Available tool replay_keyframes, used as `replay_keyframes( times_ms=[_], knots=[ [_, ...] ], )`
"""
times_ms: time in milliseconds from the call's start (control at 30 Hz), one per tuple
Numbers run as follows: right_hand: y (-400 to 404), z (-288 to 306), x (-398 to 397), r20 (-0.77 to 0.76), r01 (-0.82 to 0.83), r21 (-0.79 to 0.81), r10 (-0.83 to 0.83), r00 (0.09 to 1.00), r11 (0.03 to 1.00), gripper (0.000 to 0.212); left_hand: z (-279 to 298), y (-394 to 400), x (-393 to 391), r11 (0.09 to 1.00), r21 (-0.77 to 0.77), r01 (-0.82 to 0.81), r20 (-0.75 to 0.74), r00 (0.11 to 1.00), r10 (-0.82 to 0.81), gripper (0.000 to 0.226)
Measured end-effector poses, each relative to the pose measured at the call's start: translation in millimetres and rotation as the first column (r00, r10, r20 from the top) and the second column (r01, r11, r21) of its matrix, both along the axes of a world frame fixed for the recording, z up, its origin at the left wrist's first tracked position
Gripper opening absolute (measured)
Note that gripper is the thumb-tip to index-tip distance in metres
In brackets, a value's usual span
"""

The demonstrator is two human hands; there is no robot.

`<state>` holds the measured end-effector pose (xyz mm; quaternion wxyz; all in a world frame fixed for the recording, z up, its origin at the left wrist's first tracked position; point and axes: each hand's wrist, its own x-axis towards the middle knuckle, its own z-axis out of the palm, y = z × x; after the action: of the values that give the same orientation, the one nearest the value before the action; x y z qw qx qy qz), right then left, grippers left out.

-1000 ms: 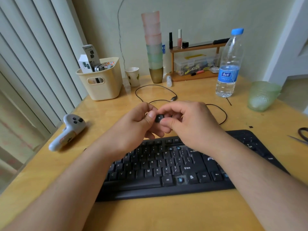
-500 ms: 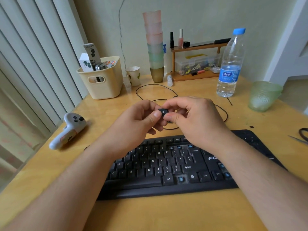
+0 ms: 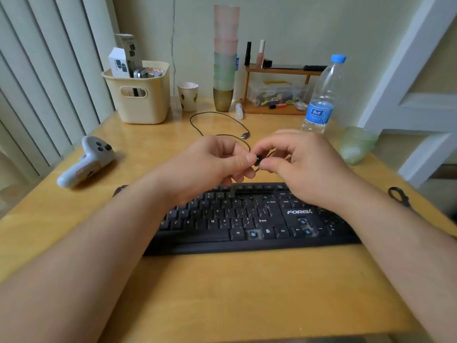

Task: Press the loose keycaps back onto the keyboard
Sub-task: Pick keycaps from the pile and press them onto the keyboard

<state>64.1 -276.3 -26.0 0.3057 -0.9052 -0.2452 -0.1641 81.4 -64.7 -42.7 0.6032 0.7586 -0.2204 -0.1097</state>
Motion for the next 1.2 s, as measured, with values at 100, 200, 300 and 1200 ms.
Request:
replay_keyframes(
  times_ms=[100,200,300,1200],
  knots=[
    [0,2,-12,-0.032,-0.049,0.155,0.054,0.998,0.987,0.034,4,-2,-5,0.991,-0.123,0.061,-0.091,0.993,-0.072,0.014],
    [7,3,-21,-0.057,-0.056,0.308,0.077,0.995,0.950,0.046,6,-3,-6,0.966,-0.251,0.058,-0.172,0.980,-0.104,0.010],
    [17,-4,-28,-0.053,0.037,0.376,-0.018,0.998,0.926,0.051,7,-2,-5,0.928,-0.370,0.030,-0.239,0.963,-0.126,0.012],
    [20,25,-40,0.049,0.254,-0.488,-0.264,0.963,0.835,0.014,-2,6,0,0.979,0.202,-0.015,-0.038,0.999,0.023,0.016]
  ],
)
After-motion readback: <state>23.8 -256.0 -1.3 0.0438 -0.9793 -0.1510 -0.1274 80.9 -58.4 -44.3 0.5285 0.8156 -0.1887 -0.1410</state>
